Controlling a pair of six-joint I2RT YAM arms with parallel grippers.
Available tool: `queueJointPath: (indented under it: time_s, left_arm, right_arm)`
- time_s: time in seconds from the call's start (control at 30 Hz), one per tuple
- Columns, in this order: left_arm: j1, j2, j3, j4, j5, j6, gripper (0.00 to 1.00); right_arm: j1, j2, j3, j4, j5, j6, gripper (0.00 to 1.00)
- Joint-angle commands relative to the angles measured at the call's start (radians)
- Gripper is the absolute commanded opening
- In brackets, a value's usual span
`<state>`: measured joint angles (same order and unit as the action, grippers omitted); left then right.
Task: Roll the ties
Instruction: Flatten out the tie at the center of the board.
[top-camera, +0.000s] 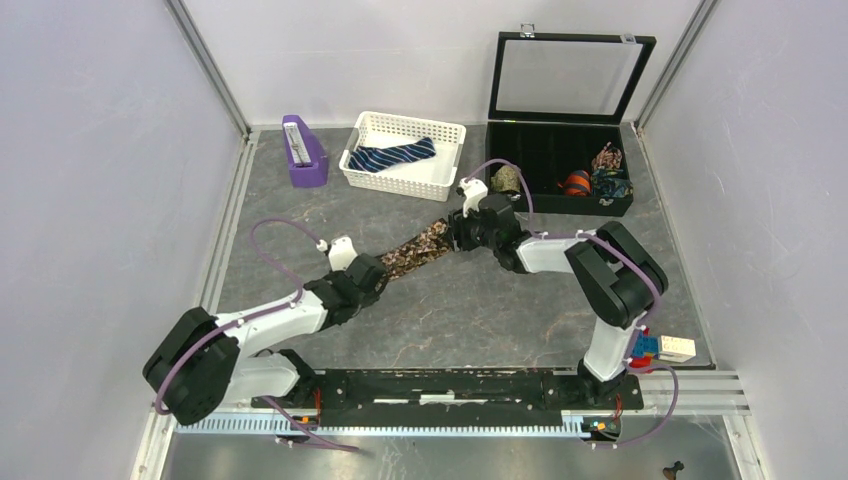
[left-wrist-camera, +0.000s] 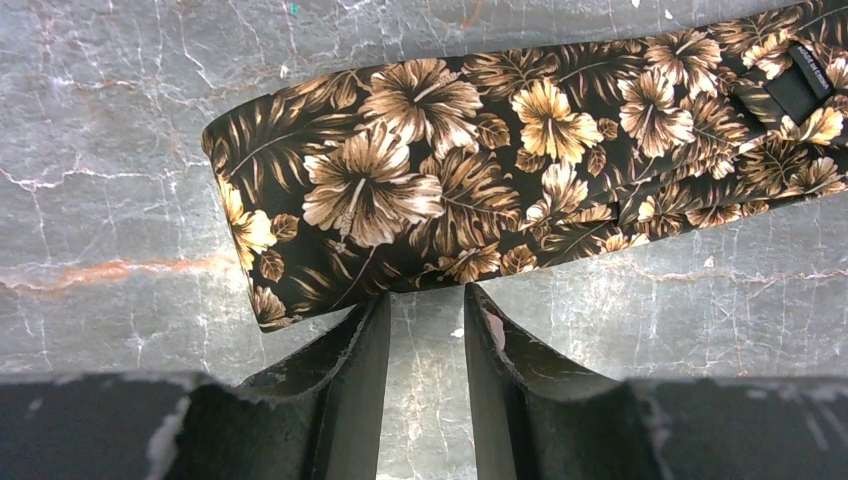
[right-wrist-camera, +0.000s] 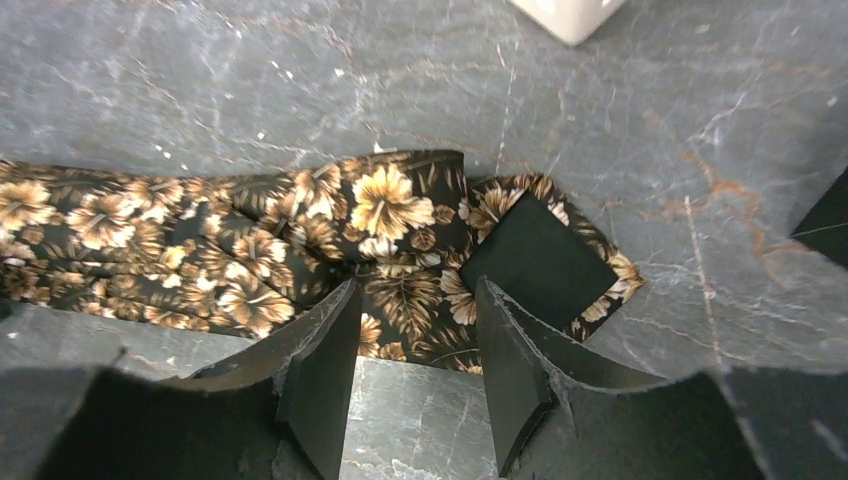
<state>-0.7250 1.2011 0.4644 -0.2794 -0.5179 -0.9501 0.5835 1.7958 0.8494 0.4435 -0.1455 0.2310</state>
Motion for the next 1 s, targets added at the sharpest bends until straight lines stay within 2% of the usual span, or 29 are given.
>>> queueJointPath:
  time_s: [0.0, 0.3, 0.53, 0.77, 0.9, 0.97]
  left_arm:
    - [0.03, 0.003, 0.004, 0.033, 0.027, 0.076, 0.4]
    - [0.068, 0.034, 0.036, 0.072, 0.056, 0.138, 0.39]
    - [0.057, 0.036, 0.033, 0.146, 0.179, 0.184, 0.37]
    - [-0.137, 0.007, 0.057, 0.143, 0.177, 0.206, 0.38]
    - [-0.205, -0.006, 0.095, 0.092, 0.181, 0.197, 0.41]
    - [-0.226, -0.024, 0.113, 0.069, 0.18, 0.197, 0.45]
  right_arm:
    - [0.001, 0.051, 0.002, 0.064, -0.032, 0.031, 0.53]
    - [-0.008, 0.023, -0.147, 0.115, -0.036, 0.069, 0.52]
    - [-0.008, -0.105, -0.326, 0.062, 0.02, 0.096, 0.5]
    - [-0.01, -0.306, -0.441, -0.069, 0.139, 0.057, 0.5]
    - [-0.01, -0.454, -0.485, -0.14, 0.194, 0.023, 0.57]
    - [-0.01, -0.521, -0.48, -0.175, 0.193, 0.008, 0.64]
